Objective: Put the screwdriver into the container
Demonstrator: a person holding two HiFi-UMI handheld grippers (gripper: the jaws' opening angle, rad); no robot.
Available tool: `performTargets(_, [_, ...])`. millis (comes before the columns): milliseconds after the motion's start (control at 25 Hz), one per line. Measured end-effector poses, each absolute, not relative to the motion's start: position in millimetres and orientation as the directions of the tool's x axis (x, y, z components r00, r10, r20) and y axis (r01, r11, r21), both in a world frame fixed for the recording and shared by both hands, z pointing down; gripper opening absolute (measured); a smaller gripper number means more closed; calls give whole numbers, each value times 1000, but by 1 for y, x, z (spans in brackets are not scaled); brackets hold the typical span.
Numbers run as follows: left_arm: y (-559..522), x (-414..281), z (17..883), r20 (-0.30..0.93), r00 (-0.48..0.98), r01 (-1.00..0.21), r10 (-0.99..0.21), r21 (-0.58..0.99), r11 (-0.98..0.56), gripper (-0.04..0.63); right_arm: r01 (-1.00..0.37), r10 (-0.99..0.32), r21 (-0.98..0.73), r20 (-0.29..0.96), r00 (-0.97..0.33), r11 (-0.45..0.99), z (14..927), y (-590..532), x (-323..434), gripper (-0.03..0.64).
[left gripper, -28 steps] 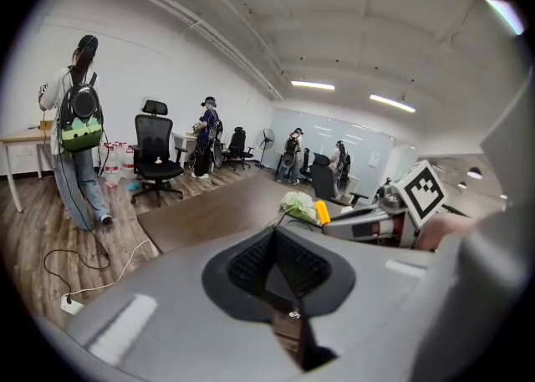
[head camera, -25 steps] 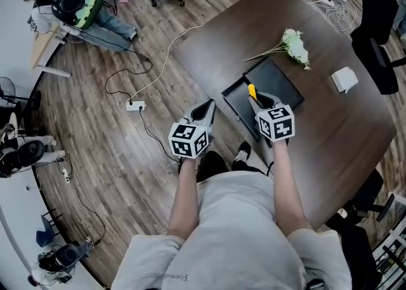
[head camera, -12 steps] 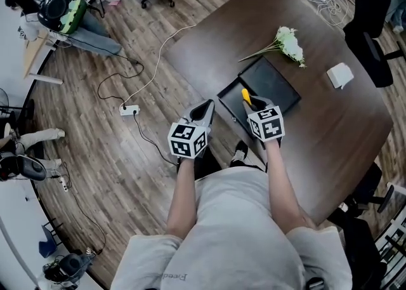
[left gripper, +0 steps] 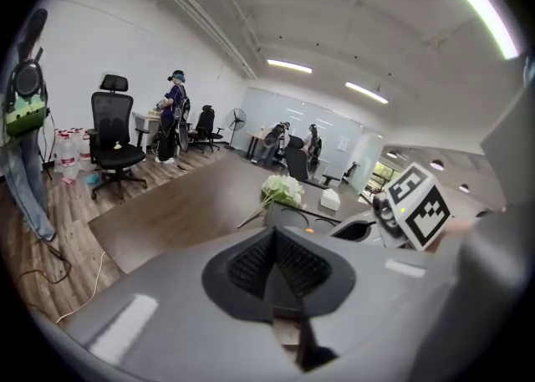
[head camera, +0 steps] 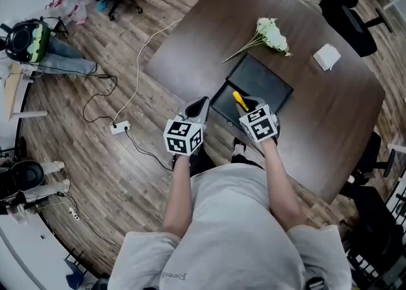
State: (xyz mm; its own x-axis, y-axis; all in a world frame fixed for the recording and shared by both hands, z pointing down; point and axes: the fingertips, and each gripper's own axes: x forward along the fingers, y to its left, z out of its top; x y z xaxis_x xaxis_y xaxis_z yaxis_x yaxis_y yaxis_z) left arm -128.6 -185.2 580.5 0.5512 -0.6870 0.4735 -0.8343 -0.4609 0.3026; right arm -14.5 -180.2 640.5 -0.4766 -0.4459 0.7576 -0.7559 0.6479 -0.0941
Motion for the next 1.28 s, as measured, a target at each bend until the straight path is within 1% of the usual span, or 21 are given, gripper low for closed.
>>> performTargets(280, [-204,-114,579,471,679,-726,-564,317,-610,55,-753,-413,-46,813,-409,656,651,-182,-26,72])
performTargets(560, [-214,-106,589,466,761,-632,-452,370,-681,55,-751,-369,-18,863,-346,661,668,-182,-25,72])
performTargets(760, [-214,-109,596,462,800,-572,-383,396,-718,55,-737,-340,25,897,-281,676,684,-182,-25,72])
performTargets(960, [-223,-118,598,467,812,-535,-350,357,-766,55,-745,-325,55,919,-223,665,694,-188,-25,72])
performTargets(1280, [-225,-117,602,459,851,-450,-257,384,-806,55,-726,-268,87,954,-137,682,716,-183,-26,72])
